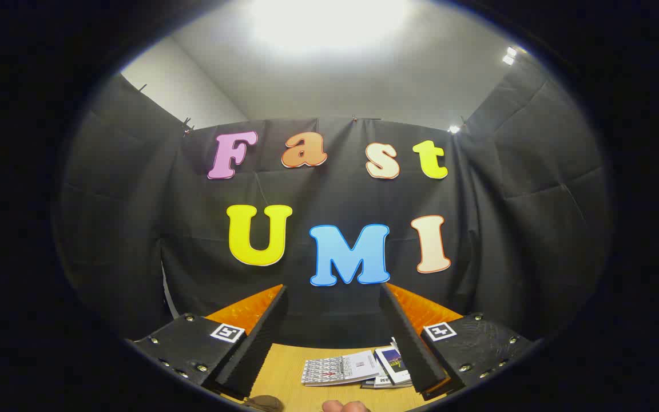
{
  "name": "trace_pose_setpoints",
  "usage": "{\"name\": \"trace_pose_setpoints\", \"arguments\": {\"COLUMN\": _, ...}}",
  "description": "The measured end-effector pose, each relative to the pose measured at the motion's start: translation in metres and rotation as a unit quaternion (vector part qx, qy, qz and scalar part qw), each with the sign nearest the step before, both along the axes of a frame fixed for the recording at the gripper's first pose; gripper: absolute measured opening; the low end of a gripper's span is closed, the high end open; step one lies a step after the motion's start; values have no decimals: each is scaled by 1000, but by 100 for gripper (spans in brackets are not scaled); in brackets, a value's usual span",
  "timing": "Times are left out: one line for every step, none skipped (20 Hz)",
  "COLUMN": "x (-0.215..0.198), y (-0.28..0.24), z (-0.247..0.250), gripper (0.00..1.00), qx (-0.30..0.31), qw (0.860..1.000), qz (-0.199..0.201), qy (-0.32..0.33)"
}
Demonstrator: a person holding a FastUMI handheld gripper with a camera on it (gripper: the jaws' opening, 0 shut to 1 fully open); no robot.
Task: Open the storage box then place both shoes into the box .Put the left shoe in first, then the right shoe, with the right side of both shoes facing outward in a uniform manner.
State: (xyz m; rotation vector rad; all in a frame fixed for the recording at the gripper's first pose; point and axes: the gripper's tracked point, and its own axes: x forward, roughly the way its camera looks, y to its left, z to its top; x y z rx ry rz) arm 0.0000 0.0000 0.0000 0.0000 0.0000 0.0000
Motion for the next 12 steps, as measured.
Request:
{"name": "trace_pose_setpoints", "arguments": {"x": -1, "y": 5, "z": 2, "gripper": 98, "qx": -1, "qw": 1000, "qz": 3, "qy": -2}}
{"name": "trace_pose_setpoints", "arguments": {"x": -4, "y": 11, "z": 4, "gripper": 98, "qx": -1, "qw": 1000, "qz": 7, "qy": -3}}
{"name": "trace_pose_setpoints", "arguments": {"x": -6, "y": 12, "z": 7, "gripper": 98, "qx": -1, "qw": 1000, "qz": 7, "qy": -8}}
{"name": "trace_pose_setpoints", "arguments": {"x": -9, "y": 14, "z": 11, "gripper": 98, "qx": -1, "qw": 1000, "qz": 7, "qy": -13}}
{"name": "trace_pose_setpoints", "arguments": {"x": -9, "y": 16, "z": 11, "gripper": 98, "qx": -1, "qw": 1000, "qz": 8, "qy": -16}}
{"name": "trace_pose_setpoints", "arguments": {"x": -11, "y": 18, "z": 11, "gripper": 98, "qx": -2, "qw": 1000, "qz": 9, "qy": -17}}
{"name": "trace_pose_setpoints", "arguments": {"x": -12, "y": 19, "z": 8, "gripper": 98, "qx": -5, "qw": 1000, "qz": 8, "qy": -16}}
{"name": "trace_pose_setpoints", "arguments": {"x": -13, "y": 19, "z": 5, "gripper": 98, "qx": -8, "qw": 1000, "qz": 6, "qy": -16}}
{"name": "trace_pose_setpoints", "arguments": {"x": -13, "y": 19, "z": 1, "gripper": 98, "qx": -10, "qw": 1000, "qz": 4, "qy": -11}}
{"name": "trace_pose_setpoints", "arguments": {"x": -13, "y": 21, "z": -4, "gripper": 98, "qx": -10, "qw": 1000, "qz": 5, "qy": -5}}
{"name": "trace_pose_setpoints", "arguments": {"x": -12, "y": 23, "z": -9, "gripper": 98, "qx": -10, "qw": 1000, "qz": 4, "qy": 1}}
{"name": "trace_pose_setpoints", "arguments": {"x": -12, "y": 22, "z": -13, "gripper": 98, "qx": -8, "qw": 1000, "qz": 1, "qy": 5}}
